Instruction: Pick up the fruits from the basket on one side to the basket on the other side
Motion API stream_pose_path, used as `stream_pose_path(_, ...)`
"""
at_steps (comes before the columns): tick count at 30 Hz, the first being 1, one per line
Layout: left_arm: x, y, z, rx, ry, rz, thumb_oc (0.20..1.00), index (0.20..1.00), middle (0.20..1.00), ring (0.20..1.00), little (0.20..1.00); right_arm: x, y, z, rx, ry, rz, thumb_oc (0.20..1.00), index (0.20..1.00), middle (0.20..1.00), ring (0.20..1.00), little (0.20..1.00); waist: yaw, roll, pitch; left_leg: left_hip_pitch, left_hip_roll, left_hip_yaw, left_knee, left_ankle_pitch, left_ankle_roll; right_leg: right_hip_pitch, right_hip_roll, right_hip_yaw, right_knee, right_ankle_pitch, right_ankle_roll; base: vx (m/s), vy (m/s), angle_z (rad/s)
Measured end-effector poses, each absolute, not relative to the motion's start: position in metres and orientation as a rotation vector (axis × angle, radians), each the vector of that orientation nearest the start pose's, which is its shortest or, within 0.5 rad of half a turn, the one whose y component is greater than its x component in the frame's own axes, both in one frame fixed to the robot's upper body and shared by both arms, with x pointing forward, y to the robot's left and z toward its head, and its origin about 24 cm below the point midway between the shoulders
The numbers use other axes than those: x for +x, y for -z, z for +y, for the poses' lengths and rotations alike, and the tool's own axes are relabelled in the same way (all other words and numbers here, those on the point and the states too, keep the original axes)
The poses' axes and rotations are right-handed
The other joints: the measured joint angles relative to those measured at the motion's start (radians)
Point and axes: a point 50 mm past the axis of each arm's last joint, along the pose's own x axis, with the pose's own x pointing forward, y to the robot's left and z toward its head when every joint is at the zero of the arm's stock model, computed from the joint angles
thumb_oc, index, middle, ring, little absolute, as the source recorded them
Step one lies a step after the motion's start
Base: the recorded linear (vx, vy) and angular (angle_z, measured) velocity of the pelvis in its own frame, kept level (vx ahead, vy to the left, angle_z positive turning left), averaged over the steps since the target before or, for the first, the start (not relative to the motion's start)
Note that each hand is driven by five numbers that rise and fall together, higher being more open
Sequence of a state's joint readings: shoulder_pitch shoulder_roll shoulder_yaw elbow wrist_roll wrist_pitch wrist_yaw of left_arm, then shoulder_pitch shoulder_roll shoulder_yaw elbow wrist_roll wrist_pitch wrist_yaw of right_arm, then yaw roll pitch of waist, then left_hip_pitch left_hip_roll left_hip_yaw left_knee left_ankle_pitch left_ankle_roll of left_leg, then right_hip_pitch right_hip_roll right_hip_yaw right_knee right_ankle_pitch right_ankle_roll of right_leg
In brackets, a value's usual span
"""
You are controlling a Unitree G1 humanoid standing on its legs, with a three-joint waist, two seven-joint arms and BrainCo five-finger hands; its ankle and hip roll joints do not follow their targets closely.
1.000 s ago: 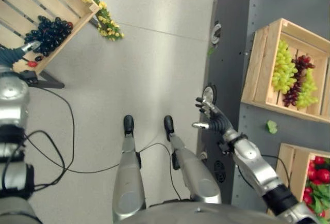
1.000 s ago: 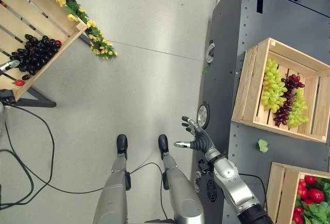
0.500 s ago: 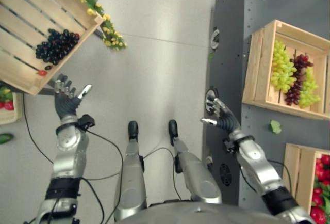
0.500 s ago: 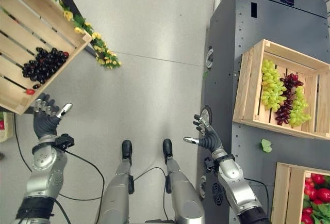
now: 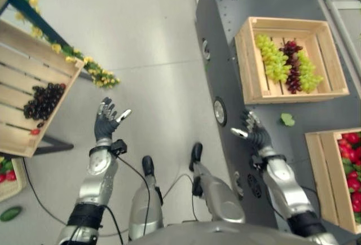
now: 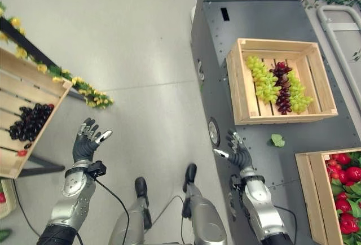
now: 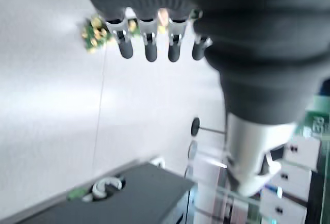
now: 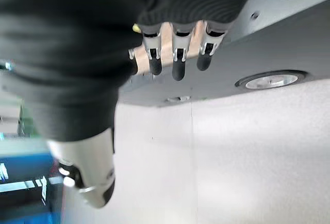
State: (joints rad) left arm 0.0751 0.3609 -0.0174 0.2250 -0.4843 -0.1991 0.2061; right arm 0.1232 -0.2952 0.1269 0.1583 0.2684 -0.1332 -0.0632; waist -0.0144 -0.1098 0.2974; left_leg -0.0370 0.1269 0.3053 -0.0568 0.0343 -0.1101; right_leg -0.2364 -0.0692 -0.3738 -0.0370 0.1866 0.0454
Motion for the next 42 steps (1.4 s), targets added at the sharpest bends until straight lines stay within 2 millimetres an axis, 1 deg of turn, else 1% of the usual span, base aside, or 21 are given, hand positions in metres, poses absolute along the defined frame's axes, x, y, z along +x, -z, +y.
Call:
stream_pose_path(4, 0.223, 0.003, 0.238, -0.138, -0.280, 0.143, 1.000, 1.000, 1.000, 1.000, 1.000, 0.209, 0.011, -0.213, -0.056, 0.071, 0.199, 1.000, 1.000, 1.000, 1.000, 1.000, -0.050, 0.035, -0.028, 0.049, 0.010, -0.007, -0.021, -0.012, -0.016, 0.013, 0.039, 0.025, -0.010, -0.013, -0.010, 0.19, -0.069, -0.58)
stream_pose_path(9, 0.217, 0.013, 0.229, -0.161, -0.247, 0.189, 1.000, 1.000, 1.000, 1.000, 1.000, 0.199, 0.014, -0.225, -0.076, 0.105, 0.224, 1.000, 1.000, 1.000, 1.000, 1.000, -0.083, 0.063, -0.099, 0.132, 0.029, 0.017, -0.027, -0.065, -0.035, 0.053, 0.095, 0.132, -0.038, -0.027, -0.020, 0.22, -0.154, -0.71)
stream_pose_path(11, 0.222, 0.010, 0.225, -0.166, -0.224, 0.173, 1.000, 1.000, 1.000, 1.000, 1.000, 0.194, 0.016, -0.230, -0.081, 0.125, 0.241, 1.000, 1.000, 1.000, 1.000, 1.000, -0.095, 0.068, -0.117, 0.130, 0.049, 0.013, 0.058, -0.120, -0.029, 0.052, 0.117, 0.165, -0.017, -0.042, -0.048, 0.13, -0.162, -0.59)
stream_pose_path(12, 0.222, 0.010, 0.223, -0.167, -0.216, 0.178, 1.000, 1.000, 1.000, 1.000, 1.000, 0.195, 0.015, -0.230, -0.083, 0.122, 0.236, 1.000, 1.000, 1.000, 1.000, 1.000, -0.097, 0.069, -0.118, 0.109, 0.075, 0.005, 0.178, -0.169, -0.039, 0.050, 0.132, 0.182, 0.014, -0.079, -0.099, 0.04, -0.200, -0.77)
stream_pose_path(13, 0.222, 0.012, 0.224, -0.163, -0.212, 0.186, 1.000, 1.000, 1.000, 1.000, 1.000, 0.194, 0.016, -0.230, -0.078, 0.126, 0.237, 1.000, 1.000, 1.000, 1.000, 1.000, -0.081, 0.062, -0.120, 0.075, 0.083, -0.014, 0.270, -0.192, -0.006, 0.059, 0.131, 0.204, 0.020, -0.072, -0.112, 0.08, -0.231, -0.81)
stream_pose_path(15, 0.223, 0.014, 0.219, -0.188, -0.208, 0.188, 1.000, 1.000, 1.000, 1.000, 1.000, 0.193, 0.013, -0.233, -0.091, 0.130, 0.225, 1.000, 1.000, 1.000, 1.000, 1.000, -0.082, 0.053, -0.119, -0.003, 0.087, -0.090, 0.495, -0.191, -0.004, 0.061, 0.142, 0.222, 0.044, -0.075, -0.156, 0.13, -0.142, -0.72)
stream_pose_path(16, 0.223, 0.015, 0.215, -0.194, -0.192, 0.194, 1.000, 1.000, 1.000, 1.000, 1.000, 0.193, 0.011, -0.237, -0.087, 0.144, 0.219, 1.000, 1.000, 1.000, 1.000, 1.000, -0.064, 0.041, -0.103, -0.124, 0.056, -0.216, 0.745, -0.183, 0.017, 0.062, 0.137, 0.287, 0.067, -0.080, -0.165, 0.15, 0.046, -1.13)
stream_pose_path(17, 0.220, 0.017, 0.213, -0.195, -0.184, 0.204, 1.000, 1.000, 1.000, 1.000, 1.000, 0.197, 0.006, -0.237, -0.087, 0.146, 0.196, 1.000, 1.000, 1.000, 1.000, 1.000, -0.047, 0.037, -0.099, -0.170, -0.007, -0.284, 0.785, -0.207, -0.002, 0.059, 0.142, 0.327, 0.065, -0.071, -0.154, 0.22, 0.024, -1.72)
stream_pose_path(18, 0.218, 0.020, 0.209, -0.206, -0.173, 0.217, 1.000, 1.000, 1.000, 1.000, 1.000, 0.207, -0.002, -0.238, -0.087, 0.146, 0.154, 1.000, 1.000, 1.000, 1.000, 1.000, -0.022, 0.024, -0.085, -0.229, -0.204, -0.428, 0.785, -0.229, 0.016, 0.055, 0.121, 0.420, 0.045, -0.080, -0.133, 0.20, -0.032, -1.54)
stream_pose_path(19, 0.217, 0.022, 0.206, -0.215, -0.171, 0.225, 1.000, 1.000, 1.000, 1.000, 1.000, 0.209, -0.003, -0.239, -0.092, 0.147, 0.151, 1.000, 1.000, 1.000, 1.000, 1.000, -0.023, 0.034, -0.071, -0.244, -0.244, -0.463, 0.756, -0.215, 0.050, 0.056, 0.123, 0.444, 0.053, -0.107, -0.085, 0.20, 0.014, -1.63)
stream_pose_path(21, 0.213, 0.025, 0.202, -0.249, -0.184, 0.235, 1.000, 1.000, 1.000, 1.000, 1.000, 0.214, -0.012, -0.242, -0.111, 0.141, 0.118, 1.000, 1.000, 1.000, 1.000, 1.000, -0.025, 0.106, -0.058, -0.321, -0.182, -0.476, 0.724, -0.189, 0.090, 0.034, 0.191, 0.459, 0.305, -0.231, -0.139, 0.19, 0.080, -1.06)
stream_pose_path(22, 0.216, 0.026, 0.202, -0.247, -0.181, 0.247, 1.000, 1.000, 1.000, 1.000, 1.000, 0.205, -0.002, -0.240, -0.084, 0.170, 0.155, 1.000, 1.000, 1.000, 1.000, 1.000, -0.029, 0.090, -0.041, -0.339, -0.150, -0.493, 0.575, -0.173, 0.093, 0.062, 0.199, 0.403, 0.301, -0.252, -0.160, 0.15, 0.086, -0.73)
stream_pose_path(24, 0.214, 0.027, 0.206, -0.252, -0.190, 0.252, 1.000, 1.000, 1.000, 1.000, 1.000, 0.197, 0.004, -0.239, -0.093, 0.156, 0.186, 1.000, 1.000, 1.000, 1.000, 1.000, -0.021, 0.058, -0.046, -0.349, -0.137, -0.525, 0.335, -0.161, 0.084, 0.087, 0.183, 0.407, 0.245, -0.234, -0.166, 0.27, 0.190, -0.94)
stream_pose_path(27, 0.217, 0.029, 0.204, -0.258, -0.199, 0.259, 1.000, 1.000, 1.000, 1.000, 1.000, 0.201, 0.000, -0.241, -0.114, 0.160, 0.170, 1.000, 1.000, 1.000, 1.000, 1.000, -0.020, 0.085, -0.035, -0.344, -0.082, -0.595, 0.113, -0.120, 0.046, 0.117, 0.189, 0.417, 0.169, -0.184, -0.148, 0.25, 0.300, -1.14)
stream_pose_path(30, 0.226, 0.027, 0.204, -0.274, -0.220, 0.244, 1.000, 1.000, 1.000, 1.000, 1.000, 0.203, -0.003, -0.243, -0.130, 0.171, 0.159, 1.000, 1.000, 1.000, 1.000, 1.000, -0.014, 0.104, -0.028, -0.361, -0.036, -0.521, 0.122, -0.093, 0.025, 0.140, 0.144, 0.426, 0.110, -0.155, -0.130, 0.19, 0.329, -1.04)
stream_pose_path(34, 0.224, 0.028, 0.204, -0.294, -0.259, 0.249, 1.000, 1.000, 1.000, 1.000, 1.000, 0.207, -0.013, -0.242, -0.162, 0.152, 0.123, 1.000, 1.000, 1.000, 1.000, 1.000, -0.025, 0.165, -0.061, -0.264, 0.017, -0.430, 0.265, -0.063, 0.044, 0.211, 0.093, 0.498, 0.023, -0.137, -0.042, 0.20, 0.462, -1.15)
stream_pose_path(35, 0.227, 0.025, 0.204, -0.293, -0.257, 0.234, 1.000, 1.000, 1.000, 1.000, 1.000, 0.209, -0.015, -0.241, -0.167, 0.145, 0.112, 1.000, 1.000, 1.000, 1.000, 1.000, -0.029, 0.190, -0.085, -0.220, 0.003, -0.417, 0.241, -0.025, 0.008, 0.199, 0.069, 0.520, 0.034, -0.161, 0.011, 0.18, 0.416, -0.75)
stream_pose_path(36, 0.231, 0.022, 0.203, -0.295, -0.250, 0.220, 1.000, 1.000, 1.000, 1.000, 1.000, 0.207, -0.013, -0.241, -0.163, 0.148, 0.122, 1.000, 1.000, 1.000, 1.000, 1.000, -0.031, 0.194, -0.085, -0.220, -0.015, -0.394, 0.251, -0.014, 0.015, 0.207, 0.044, 0.536, 0.035, -0.175, 0.034, 0.18, 0.414, -0.50)
stream_pose_path(39, 0.239, 0.006, 0.205, -0.280, -0.231, 0.154, 1.000, 1.000, 1.000, 1.000, 1.000, 0.199, 0.000, -0.225, -0.109, 0.124, 0.168, 1.000, 1.000, 1.000, 1.000, 1.000, -0.028, 0.130, -0.114, -0.202, -0.094, -0.330, 0.191, 0.021, 0.084, 0.162, -0.028, 0.586, 0.079, -0.186, 0.047, 0.02, 0.359, -0.11)
stream_pose_path(40, 0.240, -0.001, 0.215, -0.245, -0.236, 0.128, 1.000, 1.000, 1.000, 1.000, 1.000, 0.203, 0.002, -0.215, -0.072, 0.113, 0.163, 1.000, 1.000, 1.000, 1.000, 1.000, -0.012, 0.094, -0.109, -0.201, -0.107, -0.298, 0.169, 0.029, 0.102, 0.128, -0.050, 0.555, 0.109, -0.178, 0.058, -0.01, 0.339, -0.26)
stream_pose_path(42, 0.240, -0.004, 0.225, -0.207, -0.250, 0.127, 1.000, 1.000, 1.000, 1.000, 1.000, 0.213, -0.004, -0.205, -0.048, 0.086, 0.128, 1.000, 1.000, 1.000, 1.000, 1.000, 0.005, 0.091, -0.099, -0.193, -0.089, -0.259, 0.133, 0.049, 0.122, 0.088, -0.070, 0.431, 0.173, -0.163, 0.061, -0.04, 0.307, -0.36)
